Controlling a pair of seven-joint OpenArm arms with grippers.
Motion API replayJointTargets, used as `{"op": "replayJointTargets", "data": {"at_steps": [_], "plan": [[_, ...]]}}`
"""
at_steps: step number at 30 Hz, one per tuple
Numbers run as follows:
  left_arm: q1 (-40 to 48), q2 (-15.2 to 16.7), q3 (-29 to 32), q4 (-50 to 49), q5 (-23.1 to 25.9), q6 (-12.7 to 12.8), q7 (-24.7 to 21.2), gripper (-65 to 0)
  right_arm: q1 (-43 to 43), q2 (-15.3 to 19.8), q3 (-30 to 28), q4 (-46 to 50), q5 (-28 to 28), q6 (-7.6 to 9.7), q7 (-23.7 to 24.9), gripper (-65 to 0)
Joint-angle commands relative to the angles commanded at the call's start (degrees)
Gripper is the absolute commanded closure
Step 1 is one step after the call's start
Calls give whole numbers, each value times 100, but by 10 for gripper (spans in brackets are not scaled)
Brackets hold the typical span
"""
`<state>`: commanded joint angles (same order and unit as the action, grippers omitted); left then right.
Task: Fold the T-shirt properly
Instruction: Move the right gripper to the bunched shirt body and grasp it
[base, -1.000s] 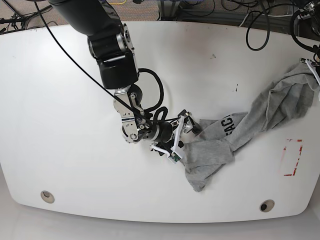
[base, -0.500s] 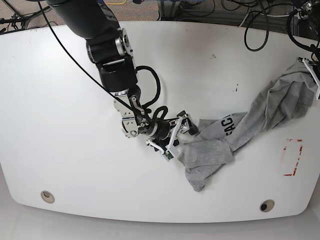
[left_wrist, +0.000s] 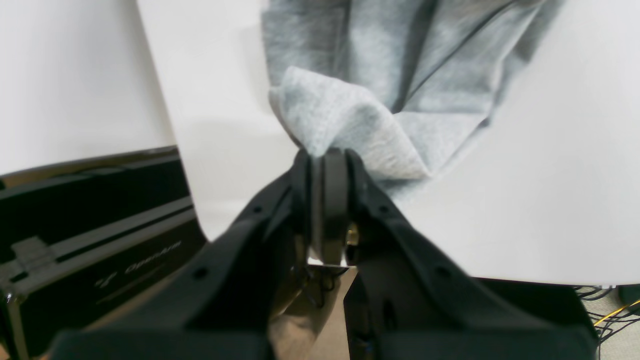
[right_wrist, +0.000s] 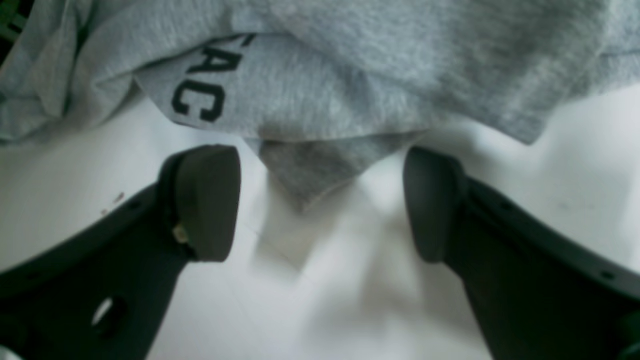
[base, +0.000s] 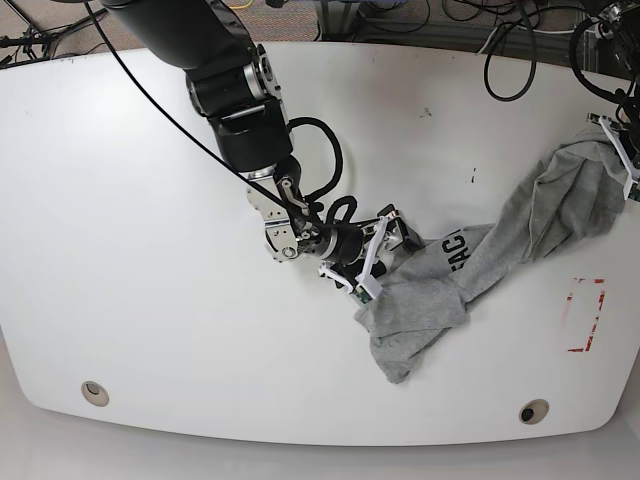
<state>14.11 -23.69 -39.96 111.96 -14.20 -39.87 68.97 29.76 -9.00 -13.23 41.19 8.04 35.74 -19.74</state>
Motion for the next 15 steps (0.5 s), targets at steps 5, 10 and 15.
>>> {"op": "replayJointTargets", "data": {"at_steps": [5,10,15], "plan": [[0,0,0,0,-9,0,0,0,-26,0,-158,-9,-18,-9,0,-468],[-9,0,0,0,-9,0,0,0,-44,0,-220,-9,-26,-9,0,-422],[-9,0,0,0,-9,0,0,0,-44,0,-501,-9,-35,-18,-9,-412]]}}
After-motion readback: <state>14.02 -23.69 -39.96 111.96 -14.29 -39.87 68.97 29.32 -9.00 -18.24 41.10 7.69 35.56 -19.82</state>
